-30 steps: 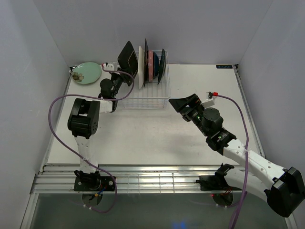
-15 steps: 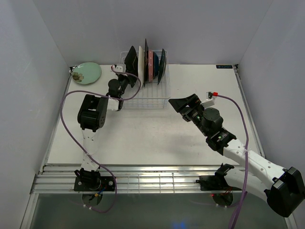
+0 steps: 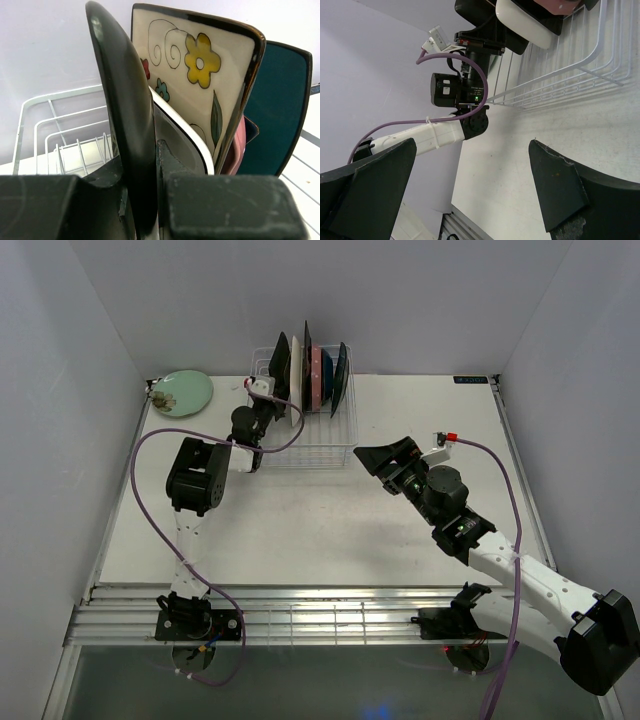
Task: Load the plates into the dish rack
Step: Insert the plate into the dish rack.
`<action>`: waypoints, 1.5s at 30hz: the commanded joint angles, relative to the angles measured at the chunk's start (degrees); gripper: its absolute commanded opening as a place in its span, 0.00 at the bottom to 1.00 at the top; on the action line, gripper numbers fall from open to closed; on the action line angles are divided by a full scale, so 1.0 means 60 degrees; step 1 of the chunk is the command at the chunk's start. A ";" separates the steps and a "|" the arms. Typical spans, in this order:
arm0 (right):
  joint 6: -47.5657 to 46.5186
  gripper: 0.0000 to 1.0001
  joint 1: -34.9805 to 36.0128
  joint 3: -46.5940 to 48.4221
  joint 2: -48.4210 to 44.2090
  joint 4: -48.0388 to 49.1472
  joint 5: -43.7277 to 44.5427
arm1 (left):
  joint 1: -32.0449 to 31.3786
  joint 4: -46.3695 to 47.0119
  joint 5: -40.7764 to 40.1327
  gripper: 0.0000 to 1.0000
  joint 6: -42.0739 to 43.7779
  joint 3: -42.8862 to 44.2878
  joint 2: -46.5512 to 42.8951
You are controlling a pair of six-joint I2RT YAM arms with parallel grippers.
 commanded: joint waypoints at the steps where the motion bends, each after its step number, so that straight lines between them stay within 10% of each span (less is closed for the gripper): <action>1: -0.0182 0.99 -0.0012 -0.0027 -0.0035 0.0478 0.0001 | -0.0231 0.1663 0.0220 0.00 0.0599 -0.0098 -0.0087; 19: -0.0152 0.99 -0.0026 -0.0056 -0.0035 0.0478 -0.0058 | -0.0231 0.1547 0.0468 0.42 -0.0353 -0.0964 -0.0423; 31: -0.0153 0.99 -0.0041 -0.0203 -0.0284 0.0478 0.0015 | -0.0202 0.0479 0.0542 0.38 -0.0851 -0.0832 -0.1125; 45: -0.0153 0.99 -0.0055 -0.0291 -0.0430 0.0478 -0.0014 | 0.0310 -0.1748 0.0967 0.74 -0.1116 -0.1328 -0.3642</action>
